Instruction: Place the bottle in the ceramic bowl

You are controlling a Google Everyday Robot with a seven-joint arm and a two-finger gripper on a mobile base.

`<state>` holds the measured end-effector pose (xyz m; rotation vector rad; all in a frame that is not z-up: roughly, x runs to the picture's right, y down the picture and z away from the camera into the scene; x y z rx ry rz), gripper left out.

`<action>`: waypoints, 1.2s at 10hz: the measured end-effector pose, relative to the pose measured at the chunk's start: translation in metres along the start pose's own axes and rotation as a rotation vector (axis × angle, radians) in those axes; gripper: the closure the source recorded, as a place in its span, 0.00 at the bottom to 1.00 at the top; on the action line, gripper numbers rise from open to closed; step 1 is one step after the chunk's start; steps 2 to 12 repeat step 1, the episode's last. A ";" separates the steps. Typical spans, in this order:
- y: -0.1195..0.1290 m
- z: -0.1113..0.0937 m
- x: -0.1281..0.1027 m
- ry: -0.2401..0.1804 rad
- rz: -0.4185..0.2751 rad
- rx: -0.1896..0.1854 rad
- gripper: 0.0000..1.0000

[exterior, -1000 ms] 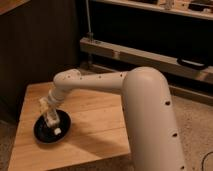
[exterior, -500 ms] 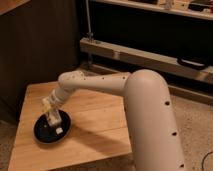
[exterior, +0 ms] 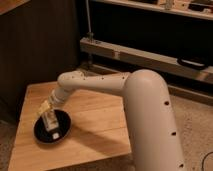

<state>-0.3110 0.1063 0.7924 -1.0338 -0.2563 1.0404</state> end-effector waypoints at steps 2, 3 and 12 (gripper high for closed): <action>0.000 0.000 0.000 0.000 0.000 0.000 0.25; 0.000 0.000 0.000 0.000 0.000 0.000 0.25; 0.000 0.000 0.000 0.000 0.000 0.000 0.25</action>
